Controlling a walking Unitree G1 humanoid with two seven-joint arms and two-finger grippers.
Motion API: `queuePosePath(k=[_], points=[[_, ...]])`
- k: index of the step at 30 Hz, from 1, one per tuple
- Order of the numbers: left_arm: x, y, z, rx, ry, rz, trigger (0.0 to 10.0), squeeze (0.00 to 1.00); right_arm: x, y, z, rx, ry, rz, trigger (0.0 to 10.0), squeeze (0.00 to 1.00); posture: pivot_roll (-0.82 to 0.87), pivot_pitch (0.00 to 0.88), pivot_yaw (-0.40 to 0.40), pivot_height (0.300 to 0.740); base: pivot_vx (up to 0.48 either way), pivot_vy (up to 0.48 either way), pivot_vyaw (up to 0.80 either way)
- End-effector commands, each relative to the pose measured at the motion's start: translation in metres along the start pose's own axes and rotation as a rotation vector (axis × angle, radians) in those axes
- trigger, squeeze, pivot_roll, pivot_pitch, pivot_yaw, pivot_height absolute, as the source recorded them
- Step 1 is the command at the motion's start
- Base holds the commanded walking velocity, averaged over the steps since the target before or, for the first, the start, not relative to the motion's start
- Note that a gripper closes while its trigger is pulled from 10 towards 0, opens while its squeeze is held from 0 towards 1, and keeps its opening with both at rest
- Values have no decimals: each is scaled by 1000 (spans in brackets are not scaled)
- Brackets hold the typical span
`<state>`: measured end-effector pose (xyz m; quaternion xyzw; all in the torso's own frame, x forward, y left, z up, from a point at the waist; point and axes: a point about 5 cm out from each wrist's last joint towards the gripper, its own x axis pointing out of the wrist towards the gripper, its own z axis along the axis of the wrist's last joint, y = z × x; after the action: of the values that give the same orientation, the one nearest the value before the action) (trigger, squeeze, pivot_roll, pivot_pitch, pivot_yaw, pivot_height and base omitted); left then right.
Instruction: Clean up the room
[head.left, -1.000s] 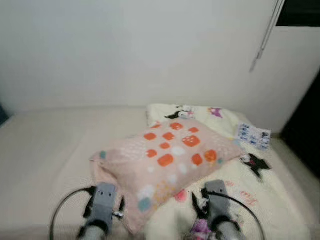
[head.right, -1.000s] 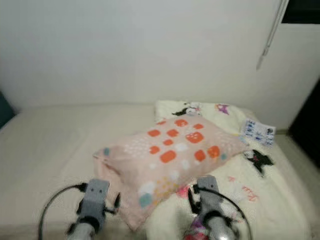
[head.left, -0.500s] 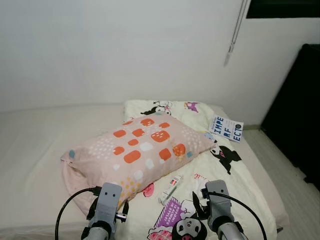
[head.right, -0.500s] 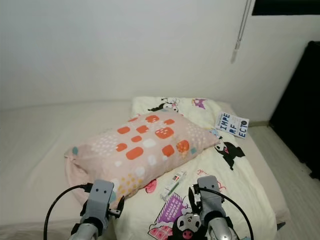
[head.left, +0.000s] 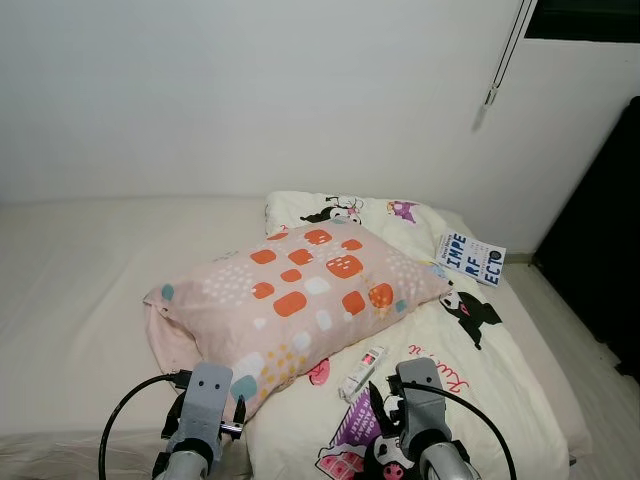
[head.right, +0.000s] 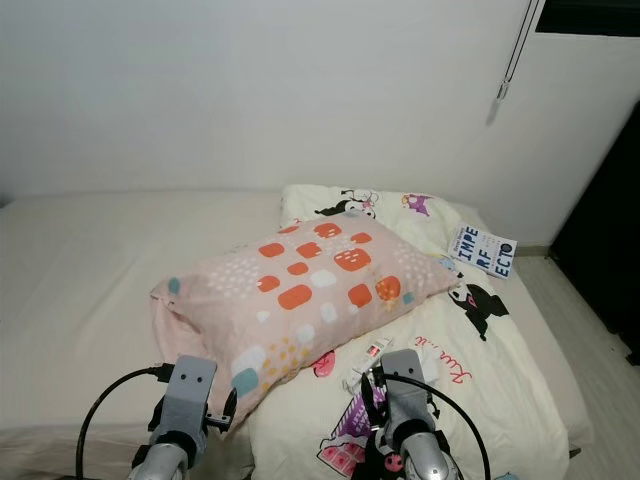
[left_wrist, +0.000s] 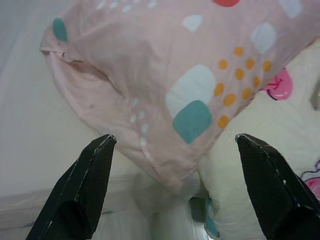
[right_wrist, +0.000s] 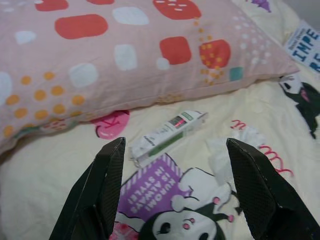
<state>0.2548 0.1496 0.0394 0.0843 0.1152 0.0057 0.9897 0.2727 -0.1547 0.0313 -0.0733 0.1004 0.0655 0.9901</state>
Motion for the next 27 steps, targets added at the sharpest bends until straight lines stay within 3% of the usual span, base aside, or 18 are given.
queuePosePath(k=[1, 27], points=[[-2, -1, -1, -20, 3, -1, 10000, 0, 2, 1, 2, -10, 1, 2, 10000, 0, -8, 102, -22, 740, 0, 0, 0], [-1, -3, 3, -59, -7, -8, 10000, 0, 4, -2, 4, -3, 14, 8, 10000, 0, -11, 103, -30, 740, 0, 0, 0]])
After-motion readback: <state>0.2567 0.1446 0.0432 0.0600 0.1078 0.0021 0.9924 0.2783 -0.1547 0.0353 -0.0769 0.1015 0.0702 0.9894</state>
